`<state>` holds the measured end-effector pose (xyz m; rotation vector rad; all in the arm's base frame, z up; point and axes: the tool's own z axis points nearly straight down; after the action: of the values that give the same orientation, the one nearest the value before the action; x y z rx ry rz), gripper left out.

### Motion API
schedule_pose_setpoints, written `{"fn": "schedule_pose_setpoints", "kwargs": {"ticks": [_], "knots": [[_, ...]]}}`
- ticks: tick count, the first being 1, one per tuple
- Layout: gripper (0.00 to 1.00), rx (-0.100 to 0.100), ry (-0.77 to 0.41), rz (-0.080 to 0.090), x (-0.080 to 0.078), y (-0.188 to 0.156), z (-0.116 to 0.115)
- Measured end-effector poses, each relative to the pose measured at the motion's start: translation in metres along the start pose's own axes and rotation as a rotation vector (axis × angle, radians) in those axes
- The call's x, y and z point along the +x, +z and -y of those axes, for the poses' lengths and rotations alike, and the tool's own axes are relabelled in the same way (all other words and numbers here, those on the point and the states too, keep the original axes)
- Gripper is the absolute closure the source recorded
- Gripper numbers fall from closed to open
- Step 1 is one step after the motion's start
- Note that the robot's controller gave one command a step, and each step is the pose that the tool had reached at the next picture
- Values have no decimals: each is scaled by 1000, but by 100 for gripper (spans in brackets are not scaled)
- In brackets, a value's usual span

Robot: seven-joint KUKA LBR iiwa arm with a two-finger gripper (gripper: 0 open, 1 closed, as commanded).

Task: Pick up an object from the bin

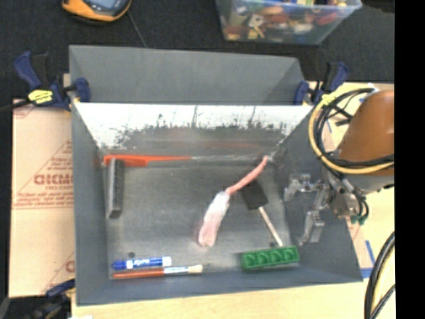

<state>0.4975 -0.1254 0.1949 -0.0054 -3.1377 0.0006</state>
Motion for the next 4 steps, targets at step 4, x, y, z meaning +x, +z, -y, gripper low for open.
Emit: {"fn": "schedule_pose_setpoints", "kwargs": {"ticks": [4], "knots": [[0, 7, -358, 18, 24, 95, -18]]}}
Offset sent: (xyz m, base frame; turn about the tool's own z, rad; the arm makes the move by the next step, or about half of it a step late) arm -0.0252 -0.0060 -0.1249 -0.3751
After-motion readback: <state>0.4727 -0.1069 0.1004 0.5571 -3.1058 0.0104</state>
